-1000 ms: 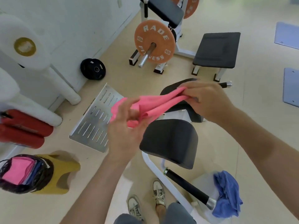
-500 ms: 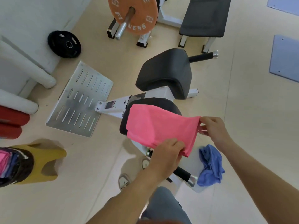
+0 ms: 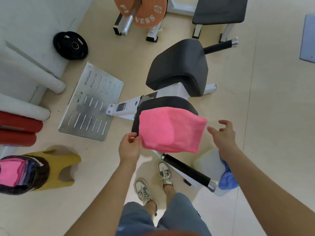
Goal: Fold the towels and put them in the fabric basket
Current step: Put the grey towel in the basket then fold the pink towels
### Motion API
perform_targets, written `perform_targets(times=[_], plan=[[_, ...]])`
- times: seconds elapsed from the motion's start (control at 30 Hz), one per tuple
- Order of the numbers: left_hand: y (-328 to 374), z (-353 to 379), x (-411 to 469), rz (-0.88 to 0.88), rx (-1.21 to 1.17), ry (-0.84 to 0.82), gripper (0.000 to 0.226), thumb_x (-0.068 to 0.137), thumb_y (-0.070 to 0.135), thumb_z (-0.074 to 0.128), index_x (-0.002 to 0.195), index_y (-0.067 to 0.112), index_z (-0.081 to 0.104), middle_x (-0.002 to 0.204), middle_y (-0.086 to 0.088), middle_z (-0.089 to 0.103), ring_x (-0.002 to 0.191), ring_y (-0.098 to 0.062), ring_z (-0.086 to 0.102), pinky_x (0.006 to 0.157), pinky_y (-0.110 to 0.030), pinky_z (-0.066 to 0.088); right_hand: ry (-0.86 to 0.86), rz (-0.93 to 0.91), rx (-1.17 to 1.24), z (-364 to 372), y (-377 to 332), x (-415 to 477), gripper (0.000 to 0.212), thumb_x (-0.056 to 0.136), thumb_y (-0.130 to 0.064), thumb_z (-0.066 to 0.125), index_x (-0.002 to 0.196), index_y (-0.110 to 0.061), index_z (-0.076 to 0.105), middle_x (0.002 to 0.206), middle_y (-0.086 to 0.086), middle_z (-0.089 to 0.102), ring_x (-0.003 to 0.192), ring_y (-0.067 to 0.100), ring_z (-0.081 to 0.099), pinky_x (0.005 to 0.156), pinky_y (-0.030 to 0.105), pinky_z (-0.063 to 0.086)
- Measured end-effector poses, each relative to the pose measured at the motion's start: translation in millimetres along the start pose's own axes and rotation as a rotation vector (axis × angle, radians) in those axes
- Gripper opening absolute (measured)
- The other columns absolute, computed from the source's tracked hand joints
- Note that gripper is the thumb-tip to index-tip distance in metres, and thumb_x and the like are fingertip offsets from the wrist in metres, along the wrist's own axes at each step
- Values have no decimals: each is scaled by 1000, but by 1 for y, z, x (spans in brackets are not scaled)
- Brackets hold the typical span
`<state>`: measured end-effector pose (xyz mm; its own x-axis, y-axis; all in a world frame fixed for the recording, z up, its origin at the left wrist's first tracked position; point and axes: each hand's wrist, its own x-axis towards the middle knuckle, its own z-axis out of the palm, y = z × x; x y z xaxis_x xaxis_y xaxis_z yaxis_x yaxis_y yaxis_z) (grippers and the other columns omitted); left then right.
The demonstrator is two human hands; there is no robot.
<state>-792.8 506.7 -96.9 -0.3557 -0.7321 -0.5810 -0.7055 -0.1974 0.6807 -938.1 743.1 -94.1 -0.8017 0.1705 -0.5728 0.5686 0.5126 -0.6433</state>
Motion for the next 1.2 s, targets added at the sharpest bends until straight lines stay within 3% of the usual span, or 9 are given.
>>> perform_targets(times=[0.07, 0.13, 0.23, 0.4, 0.5, 0.6, 0.73, 1.0, 1.2], plan=[[-6, -2, 16, -154, -38, -68, 29, 92, 20, 58, 119, 11, 57, 96, -6, 60, 76, -20, 57, 81, -42, 53, 3, -122, -22, 11, 4, -16, 48, 81, -20, 72, 123, -18, 47, 123, 10, 47, 94, 20, 53, 82, 36, 50], [-8, -2, 26, -260, -130, -129, 38, 92, 25, 60, 126, 13, 53, 107, -9, 60, 86, -21, 57, 78, -38, 53, -140, -374, -79, 25, 9, -40, 42, 79, -23, 75, 114, -20, 53, 112, 2, 53, 87, 13, 56, 77, 33, 54], [-3, -2, 35, -337, -254, -189, 39, 89, 24, 65, 124, 10, 56, 89, -6, 64, 74, -16, 57, 62, -27, 47, -299, -685, -320, 42, 16, -66, 36, 74, -26, 78, 106, -21, 62, 109, -2, 53, 88, 13, 54, 78, 27, 48], [6, 0, 39, -380, -379, -206, 20, 84, 8, 69, 104, 5, 64, 70, -4, 59, 55, -11, 47, 45, -16, 44, -40, -1013, -494, 55, 24, -70, 20, 70, -16, 75, 88, -10, 67, 96, 9, 59, 74, 24, 56, 62, 33, 48], [16, -4, 40, -409, -506, -216, 3, 84, 9, 70, 83, 9, 67, 68, -3, 60, 50, -11, 50, 46, -17, 46, 62, -1140, -595, 58, 23, -73, 9, 76, -11, 61, 82, -9, 67, 90, 9, 63, 72, 26, 60, 61, 35, 48], [26, -17, 33, -396, -674, -298, 9, 89, 14, 64, 83, 8, 66, 60, -1, 60, 45, -9, 54, 52, -19, 52, 111, -1135, -650, 59, 24, -76, 18, 77, -15, 53, 87, -9, 68, 91, 8, 64, 78, 28, 63, 67, 37, 46], [31, -32, 17, -322, -701, -369, 9, 93, 14, 59, 95, 5, 60, 55, -2, 51, 39, -8, 42, 53, -19, 52, 110, -1112, -691, 64, 26, -83, 28, 74, -29, 65, 96, -11, 64, 98, 8, 63, 81, 26, 60, 72, 37, 41], [53, -44, 1, -256, -736, -366, 7, 92, 11, 59, 85, 10, 62, 62, 0, 68, 47, -4, 61, 54, -17, 55, 243, -1132, -560, 71, 18, -86, 15, 79, -12, 53, 82, -8, 66, 83, 9, 63, 70, 30, 58, 64, 37, 40], [53, -41, -14, -290, -754, -411, 7, 92, 5, 56, 92, 6, 63, 69, -6, 72, 54, -12, 68, 51, -19, 55, 157, -1057, -597, 93, 7, -105, 23, 74, -27, 70, 90, -12, 65, 93, 8, 62, 79, 28, 57, 66, 37, 40]])
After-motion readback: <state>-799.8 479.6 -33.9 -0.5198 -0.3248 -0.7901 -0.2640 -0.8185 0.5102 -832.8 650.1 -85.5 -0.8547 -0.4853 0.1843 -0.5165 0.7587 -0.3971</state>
